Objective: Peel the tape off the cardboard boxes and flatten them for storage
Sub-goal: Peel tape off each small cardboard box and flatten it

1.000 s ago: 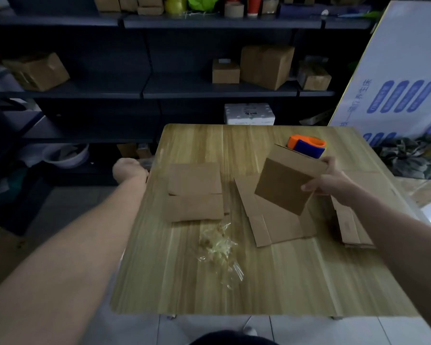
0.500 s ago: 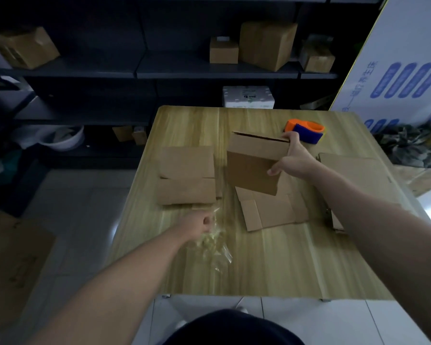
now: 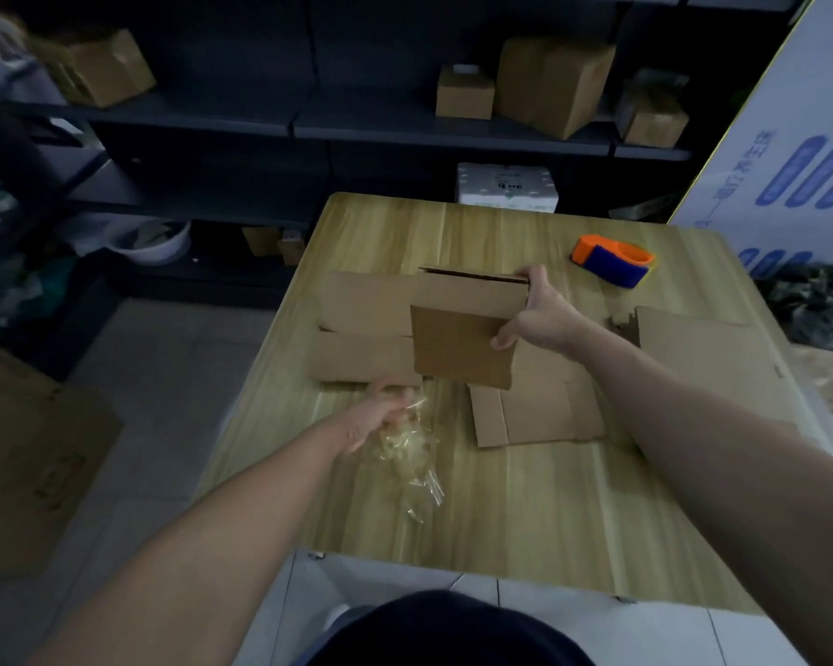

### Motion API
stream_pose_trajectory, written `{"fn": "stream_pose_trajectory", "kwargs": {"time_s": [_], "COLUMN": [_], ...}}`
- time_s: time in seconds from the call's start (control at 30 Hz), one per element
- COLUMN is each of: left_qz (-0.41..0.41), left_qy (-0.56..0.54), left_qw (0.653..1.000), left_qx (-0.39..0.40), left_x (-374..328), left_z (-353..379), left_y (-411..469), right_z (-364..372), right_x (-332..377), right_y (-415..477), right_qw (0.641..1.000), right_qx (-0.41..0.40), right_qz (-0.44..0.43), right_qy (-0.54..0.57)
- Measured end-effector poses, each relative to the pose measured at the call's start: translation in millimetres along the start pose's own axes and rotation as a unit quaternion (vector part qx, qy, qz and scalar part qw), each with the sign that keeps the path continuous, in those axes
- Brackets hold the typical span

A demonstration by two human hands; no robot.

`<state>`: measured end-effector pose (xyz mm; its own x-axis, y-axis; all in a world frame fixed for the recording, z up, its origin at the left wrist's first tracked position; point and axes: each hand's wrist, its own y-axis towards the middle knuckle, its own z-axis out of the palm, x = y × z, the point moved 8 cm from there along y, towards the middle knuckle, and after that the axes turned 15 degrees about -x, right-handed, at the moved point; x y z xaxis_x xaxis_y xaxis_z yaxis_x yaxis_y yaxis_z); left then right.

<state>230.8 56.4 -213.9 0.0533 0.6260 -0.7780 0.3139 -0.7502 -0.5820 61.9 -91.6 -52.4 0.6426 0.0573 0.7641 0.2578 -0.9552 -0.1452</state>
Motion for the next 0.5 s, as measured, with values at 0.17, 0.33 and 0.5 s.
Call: {"fn": "stream_pose_trajectory", "kwargs": {"time_s": [0.17,0.33,0.5], "left_qz": [-0.114,-0.153,-0.108], "left_qy": [-0.238,-0.134,0.058], "left_qw": [0.953,0.963,0.976], "left_qx": [-0.150,-0.175,-0.182], "left_x": [0.1,-6.5,-46.2], "left_z": [-38.7,-59.8,-80.4], "left_y": [1.2,-11.2,-16.0], "right_z": [22.4,31.0,35.2], "right_x": [9.4,19.5,28.4], "right_y": [-1.2,2.1,3.4], "right_qw": [0.999,0.999,0.999], "right_qx": [0.033,0.030,0.011], "right_qz": [-0.011,-0.026,-0.041], "right_qy": [0.000,0.001,-0.018]}}
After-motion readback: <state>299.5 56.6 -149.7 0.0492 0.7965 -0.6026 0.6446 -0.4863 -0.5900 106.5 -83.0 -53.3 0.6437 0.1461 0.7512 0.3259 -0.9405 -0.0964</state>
